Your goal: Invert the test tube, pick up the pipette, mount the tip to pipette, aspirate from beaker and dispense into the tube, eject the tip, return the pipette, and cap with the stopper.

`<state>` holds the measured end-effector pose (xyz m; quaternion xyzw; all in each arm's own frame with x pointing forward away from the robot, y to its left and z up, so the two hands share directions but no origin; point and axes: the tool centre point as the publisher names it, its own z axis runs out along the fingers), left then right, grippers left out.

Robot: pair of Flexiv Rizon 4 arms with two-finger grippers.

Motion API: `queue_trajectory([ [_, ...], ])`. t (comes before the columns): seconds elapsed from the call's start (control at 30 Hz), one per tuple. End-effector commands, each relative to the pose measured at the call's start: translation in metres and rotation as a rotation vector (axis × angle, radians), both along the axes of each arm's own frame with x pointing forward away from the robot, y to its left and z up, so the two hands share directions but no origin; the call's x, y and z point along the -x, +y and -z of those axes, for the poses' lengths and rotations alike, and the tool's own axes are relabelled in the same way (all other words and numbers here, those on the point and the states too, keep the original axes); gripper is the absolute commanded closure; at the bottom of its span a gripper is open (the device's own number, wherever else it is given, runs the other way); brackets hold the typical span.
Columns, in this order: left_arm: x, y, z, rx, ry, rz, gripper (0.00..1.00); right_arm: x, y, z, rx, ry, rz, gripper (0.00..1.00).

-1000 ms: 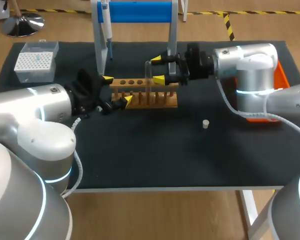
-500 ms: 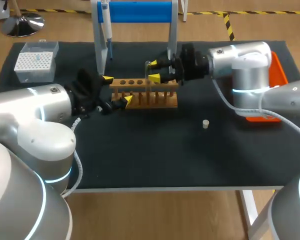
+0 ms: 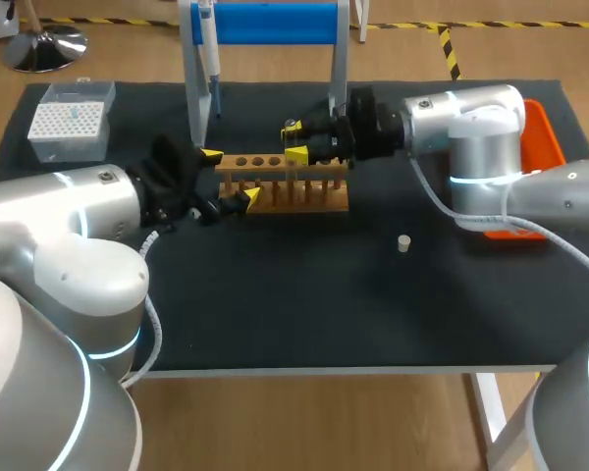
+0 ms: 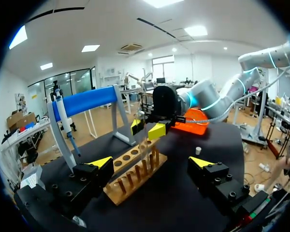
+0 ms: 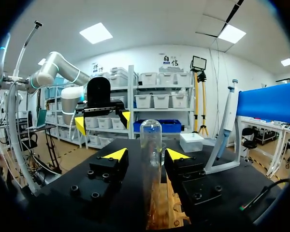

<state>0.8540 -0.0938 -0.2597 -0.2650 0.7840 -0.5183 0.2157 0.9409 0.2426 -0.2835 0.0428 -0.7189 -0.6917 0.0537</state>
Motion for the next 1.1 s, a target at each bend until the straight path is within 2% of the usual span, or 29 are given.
queue_trajectory([
  [0.03, 0.0003, 0.0015, 0.0007, 0.004, -0.001, 0.004, 0.00, -0.0017, 0.0019, 0.0017, -0.002, 0.000, -0.001, 0.52],
  [0.33, 0.0003, 0.0015, 0.0007, 0.004, -0.001, 0.004, 0.00, -0.0038, 0.0033, 0.0026, -0.002, 0.000, 0.008, 0.58],
  [0.37, 0.0003, 0.0015, 0.0007, 0.004, -0.001, 0.004, 0.00, -0.0040, 0.0033, 0.0026, -0.002, 0.000, 0.009, 0.63],
  [0.47, 0.0003, 0.0015, 0.0007, 0.004, -0.001, 0.004, 0.00, -0.0054, 0.0036, 0.0026, -0.003, 0.001, 0.013, 1.00],
  [1.1, 0.0003, 0.0015, 0.0007, 0.004, -0.001, 0.004, 0.00, -0.0094, 0.0039, -0.0051, -0.018, 0.037, 0.017, 1.00],
])
